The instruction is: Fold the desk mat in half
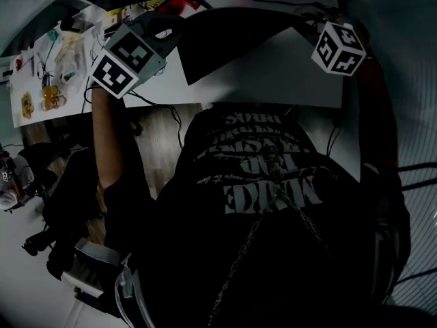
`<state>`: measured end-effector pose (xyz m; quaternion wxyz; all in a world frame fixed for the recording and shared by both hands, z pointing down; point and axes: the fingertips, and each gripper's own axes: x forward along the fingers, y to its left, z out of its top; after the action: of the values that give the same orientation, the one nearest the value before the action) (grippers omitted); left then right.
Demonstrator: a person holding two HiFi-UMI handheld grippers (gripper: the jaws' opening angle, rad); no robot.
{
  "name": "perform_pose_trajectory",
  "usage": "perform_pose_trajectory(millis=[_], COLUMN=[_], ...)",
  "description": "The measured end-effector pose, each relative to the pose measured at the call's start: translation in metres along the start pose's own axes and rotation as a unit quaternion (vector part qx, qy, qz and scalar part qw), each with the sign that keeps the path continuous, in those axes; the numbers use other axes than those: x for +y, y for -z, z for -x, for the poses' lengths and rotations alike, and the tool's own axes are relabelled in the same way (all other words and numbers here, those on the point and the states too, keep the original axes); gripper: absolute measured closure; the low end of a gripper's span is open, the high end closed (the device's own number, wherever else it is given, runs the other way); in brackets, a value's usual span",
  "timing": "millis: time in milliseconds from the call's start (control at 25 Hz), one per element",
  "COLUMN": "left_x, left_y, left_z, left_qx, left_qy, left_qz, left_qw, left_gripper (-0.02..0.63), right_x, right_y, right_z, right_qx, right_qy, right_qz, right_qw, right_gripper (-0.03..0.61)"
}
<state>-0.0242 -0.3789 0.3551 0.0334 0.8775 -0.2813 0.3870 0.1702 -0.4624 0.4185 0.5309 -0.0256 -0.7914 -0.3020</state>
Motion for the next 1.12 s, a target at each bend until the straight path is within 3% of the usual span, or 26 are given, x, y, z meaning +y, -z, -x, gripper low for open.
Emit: perform_pose_trajectory(millis=[240,360,440,600,760,880,1000,1120], left_x=[0.039,0.035,0.023,-0.023,-0.077,-0.109,-0.114,-0.094], left_y=[-0.029,-0.033,-0.024,0.023,0.085,0.109,0.120,0.138], left_z=[0.007,0.007,0.003,-0.020,-0.049,-0.057,-0.072,-0.096], left_qx=[-0.017,-0.013,-0.006,0.022,0.046,0.056,0.057,0.080], left_qy=[-0.012,0.011,0.045,0.125,0.198,0.246,0.256,0.220], left_qz=[-0.054,-0.075,-0.076,-0.047,0.009,0.047,0.073,0.079], left_qw=[0.9983,0.9971,0.9961,0.9907,0.9792,0.9664,0.9623,0.9690], left_gripper=[0.591,0.590,0.590,0.591,0.591,0.591,0.591,0.590], right_x=[-0.054,-0.054,-0.032,0.050,0.122,0.153,0.165,0.164], right_y=[0.003,0.000,-0.003,-0.008,-0.012,-0.016,-0.008,-0.002], right_z=[0.051,0.072,0.072,0.033,-0.012,-0.022,-0.039,-0.063], right_qx=[0.045,0.062,0.068,0.055,0.036,0.035,0.041,0.045], right_qy=[0.079,0.082,0.053,-0.060,-0.150,-0.196,-0.217,-0.220], right_qz=[-0.010,-0.030,-0.044,-0.076,-0.115,-0.129,-0.141,-0.147], right_qw=[0.996,0.994,0.995,0.994,0.981,0.971,0.965,0.963], right_gripper=[0.565,0.565,0.565,0.565,0.565,0.565,0.565,0.565])
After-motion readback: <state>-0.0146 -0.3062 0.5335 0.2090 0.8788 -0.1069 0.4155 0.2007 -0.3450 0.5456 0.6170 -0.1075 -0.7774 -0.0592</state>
